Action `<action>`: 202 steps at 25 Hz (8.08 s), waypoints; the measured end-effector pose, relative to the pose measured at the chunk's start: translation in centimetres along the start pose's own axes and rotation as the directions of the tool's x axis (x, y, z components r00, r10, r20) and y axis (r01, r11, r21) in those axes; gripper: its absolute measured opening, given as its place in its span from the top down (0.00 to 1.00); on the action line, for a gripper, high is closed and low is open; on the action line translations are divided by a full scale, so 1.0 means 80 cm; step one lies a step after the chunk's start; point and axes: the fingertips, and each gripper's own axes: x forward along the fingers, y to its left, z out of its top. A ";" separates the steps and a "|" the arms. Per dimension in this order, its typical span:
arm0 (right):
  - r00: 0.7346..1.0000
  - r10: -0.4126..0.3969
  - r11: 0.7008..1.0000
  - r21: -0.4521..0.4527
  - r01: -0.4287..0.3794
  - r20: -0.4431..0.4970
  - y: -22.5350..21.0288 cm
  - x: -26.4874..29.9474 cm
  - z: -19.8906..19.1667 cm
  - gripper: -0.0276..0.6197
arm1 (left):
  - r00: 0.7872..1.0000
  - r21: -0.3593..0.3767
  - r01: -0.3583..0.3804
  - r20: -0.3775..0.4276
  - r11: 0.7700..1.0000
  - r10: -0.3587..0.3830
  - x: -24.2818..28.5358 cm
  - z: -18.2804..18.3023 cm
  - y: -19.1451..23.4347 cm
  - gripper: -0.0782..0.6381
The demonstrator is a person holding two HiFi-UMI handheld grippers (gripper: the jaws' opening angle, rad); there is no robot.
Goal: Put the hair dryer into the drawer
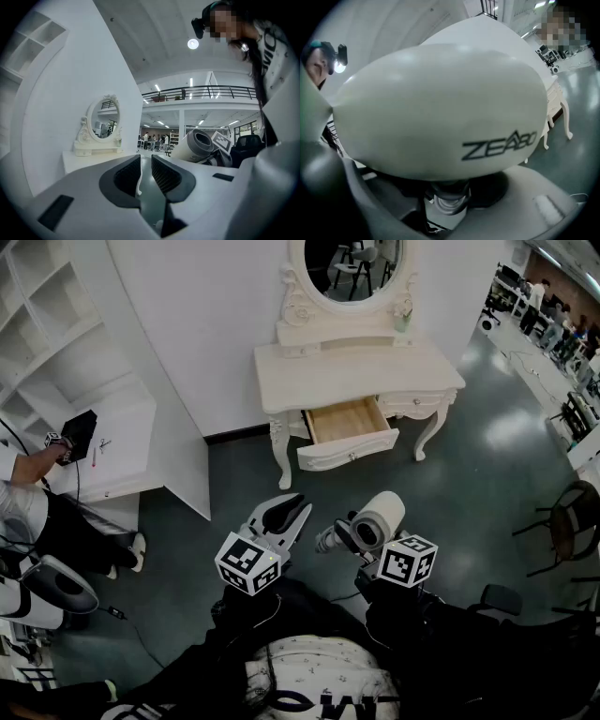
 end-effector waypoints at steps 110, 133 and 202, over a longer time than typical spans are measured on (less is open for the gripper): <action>0.351 -0.228 0.710 -0.402 -0.578 -0.908 -0.493 0.348 0.095 0.63 | 0.836 -0.133 -0.537 -0.215 0.833 0.505 0.273 -0.032 0.349 0.82; 0.315 -0.340 0.801 -0.448 -0.396 -0.886 -0.568 0.354 0.030 0.65 | 0.848 -0.151 -0.510 -0.258 0.847 0.464 0.275 -0.052 0.348 0.82; 0.968 -0.193 0.909 -0.401 0.115 -0.161 -0.264 0.276 0.190 0.61 | 0.972 -0.082 -0.097 -0.223 0.992 0.076 0.194 -0.049 0.295 0.82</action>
